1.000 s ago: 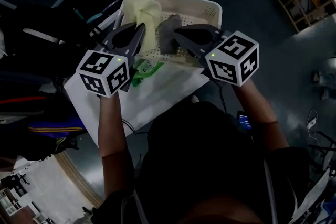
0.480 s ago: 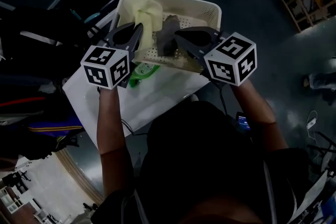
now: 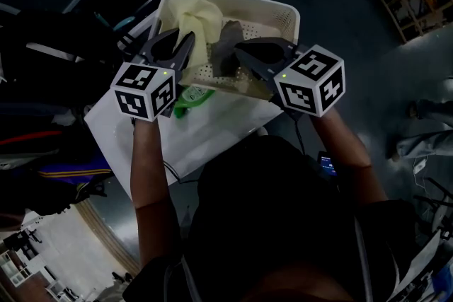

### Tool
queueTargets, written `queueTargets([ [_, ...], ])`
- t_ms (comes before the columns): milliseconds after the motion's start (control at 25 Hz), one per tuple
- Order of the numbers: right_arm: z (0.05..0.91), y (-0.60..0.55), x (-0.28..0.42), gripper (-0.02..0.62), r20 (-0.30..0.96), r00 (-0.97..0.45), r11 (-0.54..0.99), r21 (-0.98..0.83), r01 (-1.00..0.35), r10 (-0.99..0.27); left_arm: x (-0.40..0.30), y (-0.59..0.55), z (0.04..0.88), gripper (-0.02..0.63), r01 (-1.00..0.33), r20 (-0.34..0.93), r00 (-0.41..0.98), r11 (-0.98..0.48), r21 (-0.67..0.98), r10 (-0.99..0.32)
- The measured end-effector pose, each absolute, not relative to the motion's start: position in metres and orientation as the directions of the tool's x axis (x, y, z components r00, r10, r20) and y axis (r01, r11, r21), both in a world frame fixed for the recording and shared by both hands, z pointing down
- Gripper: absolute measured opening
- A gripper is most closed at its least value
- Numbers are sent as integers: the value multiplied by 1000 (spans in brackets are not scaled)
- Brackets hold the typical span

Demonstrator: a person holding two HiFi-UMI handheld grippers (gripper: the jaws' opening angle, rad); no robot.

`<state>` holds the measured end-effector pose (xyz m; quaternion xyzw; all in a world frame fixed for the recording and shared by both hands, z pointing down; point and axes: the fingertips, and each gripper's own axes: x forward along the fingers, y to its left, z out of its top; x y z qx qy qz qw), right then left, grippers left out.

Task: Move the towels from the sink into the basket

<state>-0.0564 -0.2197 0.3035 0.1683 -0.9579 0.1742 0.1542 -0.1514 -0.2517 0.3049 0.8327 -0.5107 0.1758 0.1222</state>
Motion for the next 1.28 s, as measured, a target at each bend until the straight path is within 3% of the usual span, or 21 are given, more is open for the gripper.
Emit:
queueTargets([
  [160, 305, -219, -60, -2, 358, -898, 885, -285, -368, -258, -152, -250, 303, 120, -892, 415, 413, -452, 6, -810],
  [680, 310, -217, -66, -2, 351, -904, 889, -291, -352, -243, -145, -244, 300, 174, -865, 441, 412, -495, -86, -797],
  [920, 304, -215, -65, -2, 351, -904, 888, -293, -353, -243, -132, -239, 311, 265, -794, 556, 404, -580, -180, -726],
  [1280, 307, -215, -60, -2, 351, -903, 884, -299, -359, -247, -136, -230, 319, 265, -697, 674, 353, -663, -274, -649],
])
